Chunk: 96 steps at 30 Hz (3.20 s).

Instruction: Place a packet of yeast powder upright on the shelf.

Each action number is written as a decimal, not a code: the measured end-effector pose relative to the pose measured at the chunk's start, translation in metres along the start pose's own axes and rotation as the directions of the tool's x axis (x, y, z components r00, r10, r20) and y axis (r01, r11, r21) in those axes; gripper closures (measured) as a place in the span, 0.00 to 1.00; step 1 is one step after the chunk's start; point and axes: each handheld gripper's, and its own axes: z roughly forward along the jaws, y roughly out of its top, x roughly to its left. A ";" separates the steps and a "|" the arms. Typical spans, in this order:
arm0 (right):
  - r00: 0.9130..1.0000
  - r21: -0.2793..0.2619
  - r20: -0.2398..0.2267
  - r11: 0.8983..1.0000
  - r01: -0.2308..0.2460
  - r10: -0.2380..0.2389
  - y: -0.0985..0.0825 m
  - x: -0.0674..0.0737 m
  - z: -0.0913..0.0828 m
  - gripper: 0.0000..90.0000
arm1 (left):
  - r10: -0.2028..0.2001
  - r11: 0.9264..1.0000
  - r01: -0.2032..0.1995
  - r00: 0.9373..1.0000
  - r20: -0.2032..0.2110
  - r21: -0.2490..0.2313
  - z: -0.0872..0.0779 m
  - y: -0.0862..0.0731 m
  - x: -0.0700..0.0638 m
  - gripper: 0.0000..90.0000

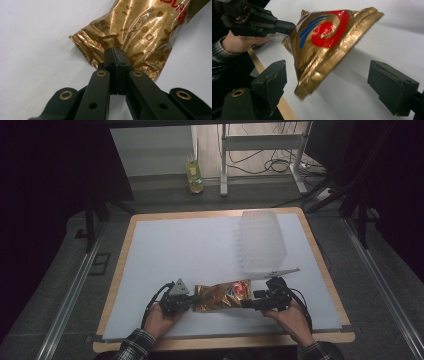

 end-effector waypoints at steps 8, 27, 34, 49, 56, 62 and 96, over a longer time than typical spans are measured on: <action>0.994 -0.009 -0.071 0.997 -0.081 0.081 0.009 -0.002 0.015 0.37 | 0.000 1.000 0.000 1.000 0.001 0.000 0.000 0.000 0.000 1.00; 0.988 -0.017 -0.124 0.995 -0.094 0.092 0.022 0.003 0.025 0.82 | 0.019 1.000 -0.019 1.000 -0.003 -0.008 -0.002 0.000 -0.001 0.97; 0.993 -0.033 -0.118 0.999 0.004 -0.008 0.029 0.012 0.018 0.86 | 0.030 0.999 -0.030 0.999 -0.011 -0.038 -0.012 0.001 0.003 0.85; 0.984 -0.031 -0.039 0.985 0.171 -0.172 0.045 0.023 -0.008 0.86 | 0.039 0.989 -0.045 0.998 -0.046 -0.143 -0.024 -0.001 0.007 0.33; 0.973 -0.024 -0.005 0.973 0.229 -0.230 0.054 0.026 -0.017 0.86 | 0.021 0.988 -0.028 0.999 -0.045 -0.150 -0.023 0.000 0.007 0.19; 0.962 -0.017 0.013 0.962 0.272 -0.272 0.061 0.029 -0.025 0.86 | 0.014 0.989 -0.021 0.999 -0.051 -0.146 -0.023 -0.001 0.008 0.11; 0.850 0.109 0.086 0.853 0.510 -0.519 0.099 0.045 -0.051 0.87 | 0.097 0.988 -0.111 0.988 -0.124 -0.111 -0.020 -0.001 0.004 0.03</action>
